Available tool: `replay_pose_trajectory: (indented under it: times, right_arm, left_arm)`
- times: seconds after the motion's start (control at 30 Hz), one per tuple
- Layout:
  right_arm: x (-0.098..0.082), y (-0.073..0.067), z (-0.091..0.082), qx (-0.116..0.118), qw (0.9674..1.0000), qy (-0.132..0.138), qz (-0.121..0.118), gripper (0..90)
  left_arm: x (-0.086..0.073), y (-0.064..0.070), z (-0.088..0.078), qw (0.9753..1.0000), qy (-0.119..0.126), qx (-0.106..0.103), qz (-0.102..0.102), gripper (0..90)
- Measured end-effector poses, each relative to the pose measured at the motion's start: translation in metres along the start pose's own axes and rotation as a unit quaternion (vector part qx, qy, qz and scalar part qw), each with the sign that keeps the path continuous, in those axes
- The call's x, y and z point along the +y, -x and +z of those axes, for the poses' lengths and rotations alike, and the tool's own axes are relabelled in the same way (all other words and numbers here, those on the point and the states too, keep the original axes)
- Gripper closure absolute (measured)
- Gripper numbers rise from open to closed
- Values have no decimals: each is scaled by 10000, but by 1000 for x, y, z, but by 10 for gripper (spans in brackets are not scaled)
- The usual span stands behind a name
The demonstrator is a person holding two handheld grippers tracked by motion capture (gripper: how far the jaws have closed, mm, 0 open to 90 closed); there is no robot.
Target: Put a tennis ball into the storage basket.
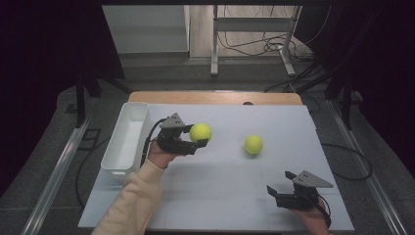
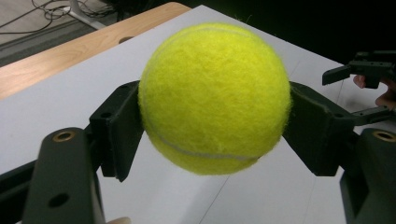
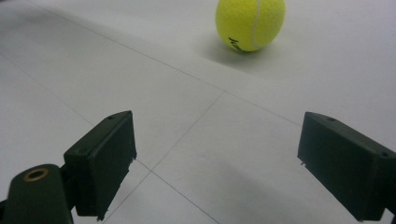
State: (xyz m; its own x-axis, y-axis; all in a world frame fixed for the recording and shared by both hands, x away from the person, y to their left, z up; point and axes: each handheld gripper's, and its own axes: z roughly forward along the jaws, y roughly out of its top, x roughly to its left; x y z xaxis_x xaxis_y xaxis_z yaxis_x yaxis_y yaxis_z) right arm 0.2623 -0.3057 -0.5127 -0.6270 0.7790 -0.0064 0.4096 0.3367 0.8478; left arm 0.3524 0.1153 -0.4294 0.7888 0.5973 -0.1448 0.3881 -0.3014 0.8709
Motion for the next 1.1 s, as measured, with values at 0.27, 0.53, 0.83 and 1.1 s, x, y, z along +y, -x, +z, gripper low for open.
replay_pose_trajectory:
  times: [0.27, 0.53, 0.83, 1.1]
  right_arm:
    - [0, 0, 0, -1, 10000, 1, -3, 118]
    - [0, 0, 0, 9, 10000, 0, -9, 118]
    - [0, 0, 0, 6, 10000, 10, -10, 118]
    - [0, 0, 0, 6, 10000, 2, -14, 118]
  left_arm:
    - [2, -9, -12, 9998, 131, 76, -129, 262]
    - [1, -21, -27, 9990, 281, 214, -277, 262]
    - [2, -27, -38, 9980, 421, 303, -361, 262]
    - [2, -31, -47, 9970, 510, 401, -420, 262]
